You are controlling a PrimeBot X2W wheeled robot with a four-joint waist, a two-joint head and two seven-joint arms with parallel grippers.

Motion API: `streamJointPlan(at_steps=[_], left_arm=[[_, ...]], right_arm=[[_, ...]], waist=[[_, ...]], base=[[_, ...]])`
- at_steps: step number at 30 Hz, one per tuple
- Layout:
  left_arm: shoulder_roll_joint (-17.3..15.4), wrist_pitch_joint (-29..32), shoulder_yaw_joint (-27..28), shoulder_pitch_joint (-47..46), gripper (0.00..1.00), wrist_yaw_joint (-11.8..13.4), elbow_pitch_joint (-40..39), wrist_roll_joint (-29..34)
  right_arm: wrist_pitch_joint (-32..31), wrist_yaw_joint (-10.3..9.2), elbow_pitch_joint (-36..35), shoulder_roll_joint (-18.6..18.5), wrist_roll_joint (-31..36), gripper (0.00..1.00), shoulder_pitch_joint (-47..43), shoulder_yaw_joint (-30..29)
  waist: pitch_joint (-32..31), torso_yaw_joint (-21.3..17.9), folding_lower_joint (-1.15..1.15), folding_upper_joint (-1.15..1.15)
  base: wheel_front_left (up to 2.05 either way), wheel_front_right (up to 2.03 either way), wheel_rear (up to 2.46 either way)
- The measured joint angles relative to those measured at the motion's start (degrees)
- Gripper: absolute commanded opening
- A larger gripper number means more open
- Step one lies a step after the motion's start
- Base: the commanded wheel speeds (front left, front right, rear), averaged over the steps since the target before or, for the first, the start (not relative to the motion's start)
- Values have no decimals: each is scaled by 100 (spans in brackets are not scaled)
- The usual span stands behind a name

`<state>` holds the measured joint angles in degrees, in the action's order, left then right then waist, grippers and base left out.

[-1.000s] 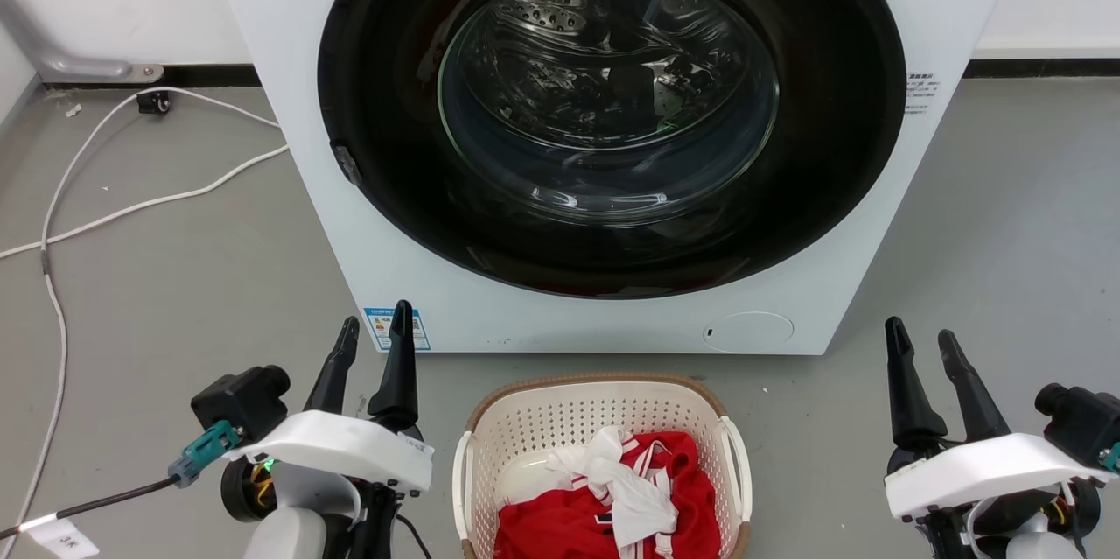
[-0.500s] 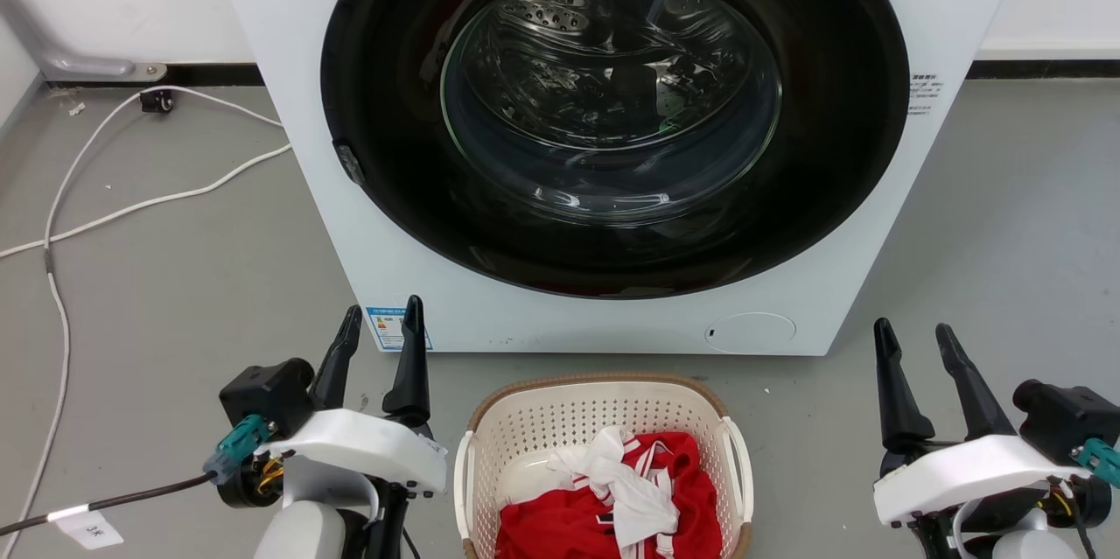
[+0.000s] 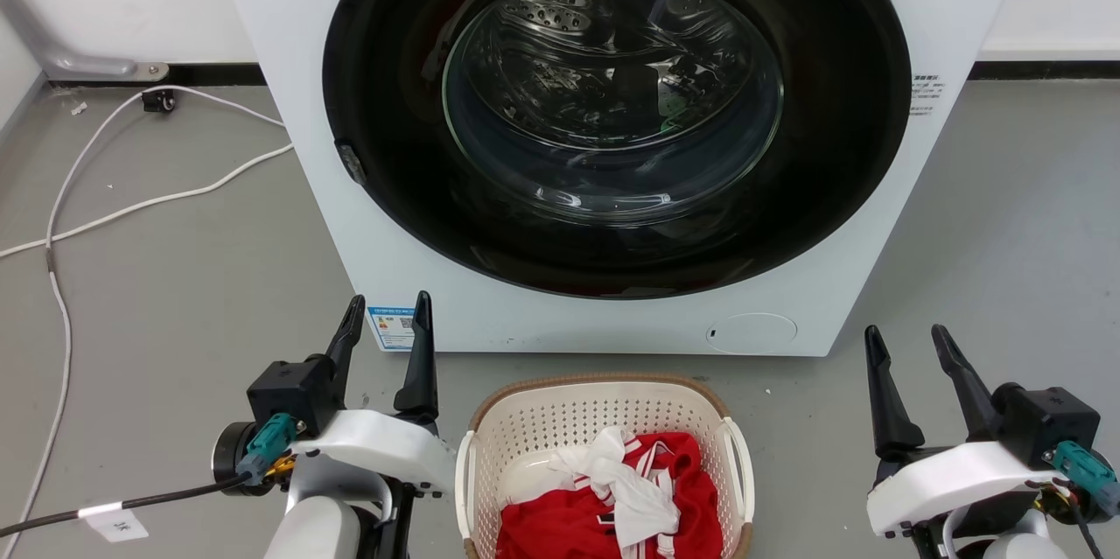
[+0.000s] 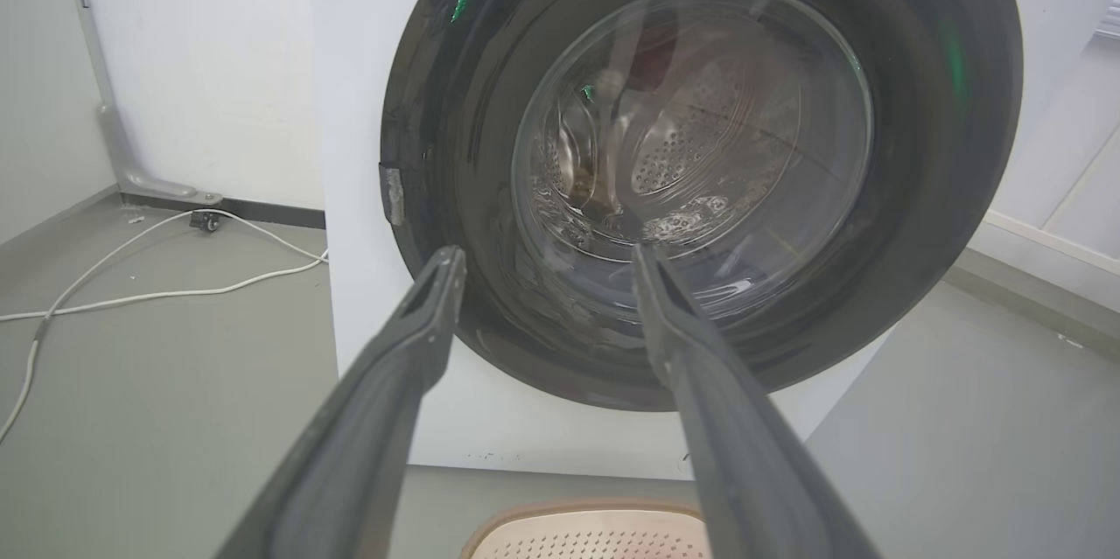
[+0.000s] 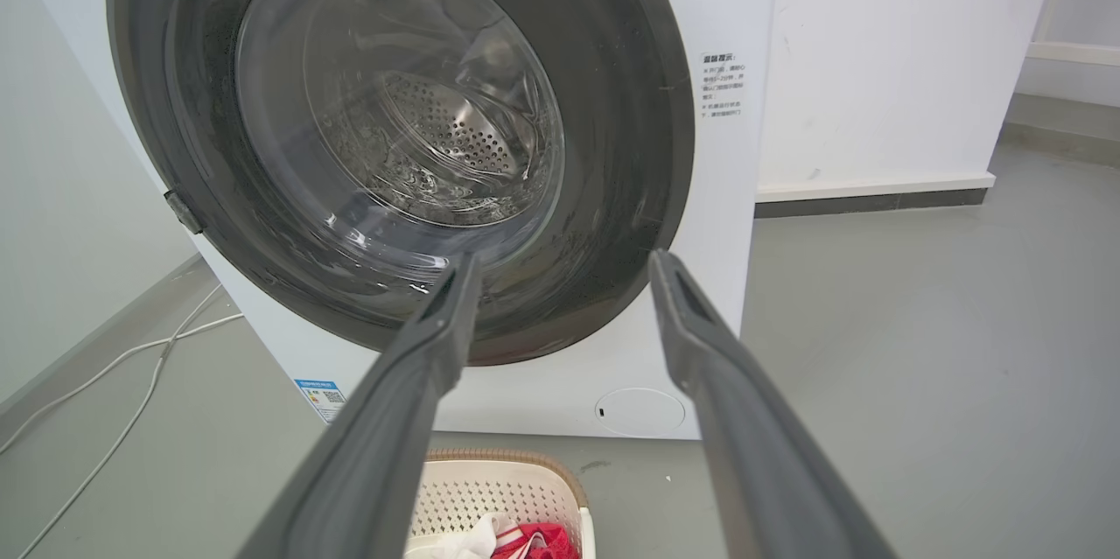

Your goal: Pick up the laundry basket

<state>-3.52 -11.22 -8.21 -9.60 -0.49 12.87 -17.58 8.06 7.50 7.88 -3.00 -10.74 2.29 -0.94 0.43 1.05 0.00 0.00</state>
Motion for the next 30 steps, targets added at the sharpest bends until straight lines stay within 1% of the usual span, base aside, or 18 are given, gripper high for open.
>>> streamJointPlan(at_steps=[19, 30], left_arm=[[0, -214, -130, -26, 100, 127, 7, 857], [4, -318, -180, -46, 100, 183, 36, 1268]], right_arm=[[54, 0, -109, 1, 948, 100, -25, 4], [189, 0, -159, 1, 1287, 100, -27, -2]], waist=[[45, 30, 0, 0], [79, 35, 0, 0]], base=[[0, 0, 0], [0, 0, 0]])
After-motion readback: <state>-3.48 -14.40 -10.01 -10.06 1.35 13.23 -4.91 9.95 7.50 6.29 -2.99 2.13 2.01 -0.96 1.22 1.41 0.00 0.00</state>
